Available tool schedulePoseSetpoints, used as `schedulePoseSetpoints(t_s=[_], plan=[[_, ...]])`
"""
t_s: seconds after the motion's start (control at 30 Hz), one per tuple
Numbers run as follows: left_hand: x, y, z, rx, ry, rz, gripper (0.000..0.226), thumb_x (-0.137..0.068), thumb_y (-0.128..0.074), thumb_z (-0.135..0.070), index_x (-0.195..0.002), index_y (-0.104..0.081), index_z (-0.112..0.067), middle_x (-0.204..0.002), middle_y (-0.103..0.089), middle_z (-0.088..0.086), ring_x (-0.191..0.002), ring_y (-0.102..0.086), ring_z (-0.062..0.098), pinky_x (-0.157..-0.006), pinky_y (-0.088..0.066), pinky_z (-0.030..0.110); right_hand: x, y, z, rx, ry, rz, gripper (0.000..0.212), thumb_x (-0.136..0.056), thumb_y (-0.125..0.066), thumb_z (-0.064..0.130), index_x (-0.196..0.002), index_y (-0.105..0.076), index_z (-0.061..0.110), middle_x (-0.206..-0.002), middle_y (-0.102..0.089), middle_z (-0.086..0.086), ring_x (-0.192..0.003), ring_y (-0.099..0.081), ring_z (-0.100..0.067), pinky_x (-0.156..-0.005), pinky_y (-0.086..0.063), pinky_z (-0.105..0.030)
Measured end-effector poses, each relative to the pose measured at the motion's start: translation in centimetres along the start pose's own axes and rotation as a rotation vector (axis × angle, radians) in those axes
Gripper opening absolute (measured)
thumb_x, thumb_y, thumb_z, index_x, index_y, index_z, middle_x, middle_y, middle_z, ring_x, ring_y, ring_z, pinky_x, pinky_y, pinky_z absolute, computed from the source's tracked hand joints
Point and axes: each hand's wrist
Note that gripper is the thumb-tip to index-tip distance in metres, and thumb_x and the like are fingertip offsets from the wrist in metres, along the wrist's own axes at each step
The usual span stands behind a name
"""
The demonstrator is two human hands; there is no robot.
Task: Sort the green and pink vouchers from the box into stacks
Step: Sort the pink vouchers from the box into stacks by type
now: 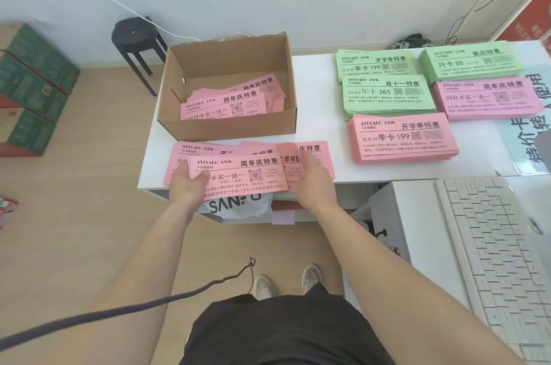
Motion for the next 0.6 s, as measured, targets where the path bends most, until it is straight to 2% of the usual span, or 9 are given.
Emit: schedulePoseSetpoints(t_s=[0.07, 0.13, 0.23, 0.5, 0.6], plan=[[0.0, 0.9, 0.4, 0.052, 0.006, 0.015, 0.017, -0.1, -0.058, -0.008, -0.114, -0.06, -0.017, -0.103, -0.069, -0.001, -0.089, -0.066, 0.017, -0.082, -0.054, 0.035, 0.3, 0.2, -0.3, -0.001, 0.013, -0.002, 0.068, -0.084, -0.037, -0.009, -0.143, -0.047, 0.024, -0.125, -0.064, -0.006, -0.109, -0.062, -0.031, -0.088, -0.056, -0.049], [-0.1, 1.7, 0.8, 0.085, 0.015, 0.04, 0.017, -0.1, -0.058, -0.008, -0.112, -0.062, -0.019, -0.106, -0.071, 0.0, -0.095, -0.069, 0.022, -0.085, -0.057, 0.04, 0.4, 0.1, -0.5, 0.013, 0.023, -0.02, 0.073, -0.083, -0.035, -0.009, -0.145, -0.046, 0.028, -0.126, -0.064, -0.004, -0.11, -0.061, -0.03, -0.087, -0.057, -0.048], [-0.1, 2.7, 1.2, 0.086, 0.025, 0.085, 0.019, -0.099, -0.059, -0.009, -0.113, -0.065, -0.021, -0.113, -0.073, 0.004, -0.103, -0.07, 0.028, -0.089, -0.057, 0.046, 0.4, -0.1, -0.9, 0.037, 0.048, -0.029, 0.068, -0.085, -0.037, -0.006, -0.144, -0.048, 0.027, -0.126, -0.065, -0.005, -0.11, -0.061, -0.032, -0.087, -0.055, -0.046], [1.0, 4.1, 1.9, 0.114, 0.013, 0.203, 0.024, -0.099, -0.06, -0.005, -0.12, -0.065, -0.016, -0.115, -0.074, 0.004, -0.103, -0.072, 0.025, -0.079, -0.056, 0.031, 0.2, -0.4, -1.3, 0.049, 0.073, -0.032, 0.061, -0.088, -0.04, -0.006, -0.135, -0.055, 0.029, -0.128, -0.064, -0.004, -0.104, -0.062, -0.03, -0.08, -0.054, -0.042], [1.0, 4.1, 1.8, 0.142, 0.015, 0.223, 0.025, -0.1, -0.059, -0.006, -0.122, -0.065, -0.017, -0.116, -0.074, 0.003, -0.106, -0.071, 0.026, -0.086, -0.057, 0.038, 0.2, -0.4, -1.3, 0.032, 0.069, -0.027, 0.06, -0.088, -0.04, -0.007, -0.134, -0.056, 0.028, -0.129, -0.063, -0.003, -0.105, -0.062, -0.029, -0.082, -0.054, -0.043]])
Point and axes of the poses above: each hand's wrist, its own x-axis away from the middle knuckle, its own y-axis out of the back of the hand, z = x × y
